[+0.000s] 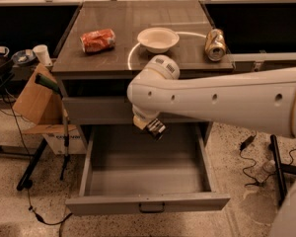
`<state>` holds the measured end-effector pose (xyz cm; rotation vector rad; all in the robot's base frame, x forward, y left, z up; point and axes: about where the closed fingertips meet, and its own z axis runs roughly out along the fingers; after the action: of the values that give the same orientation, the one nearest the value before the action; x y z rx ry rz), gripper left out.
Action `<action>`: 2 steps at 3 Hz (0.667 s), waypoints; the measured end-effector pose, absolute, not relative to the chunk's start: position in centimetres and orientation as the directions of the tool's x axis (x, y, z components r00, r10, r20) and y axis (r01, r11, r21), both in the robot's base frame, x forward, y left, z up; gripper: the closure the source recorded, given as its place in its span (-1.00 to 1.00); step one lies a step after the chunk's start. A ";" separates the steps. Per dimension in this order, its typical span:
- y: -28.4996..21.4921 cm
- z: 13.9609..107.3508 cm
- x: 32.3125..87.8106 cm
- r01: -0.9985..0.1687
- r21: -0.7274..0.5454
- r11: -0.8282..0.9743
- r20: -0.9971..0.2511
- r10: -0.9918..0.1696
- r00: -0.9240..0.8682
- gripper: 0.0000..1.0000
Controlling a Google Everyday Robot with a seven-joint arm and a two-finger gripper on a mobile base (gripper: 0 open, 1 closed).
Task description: Pick rxbar chocolate from middle drawer and place on counter
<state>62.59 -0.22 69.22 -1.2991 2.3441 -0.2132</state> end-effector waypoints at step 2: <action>-1.0 79.9 64.9 -0.746 -0.425 0.512 -0.273 -0.859 -0.434 1.00</action>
Offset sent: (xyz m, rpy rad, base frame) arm 0.0340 -0.0087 0.1654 -0.1098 -0.0942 0.0031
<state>64.86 -1.04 79.90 -1.3155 2.3033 -0.3336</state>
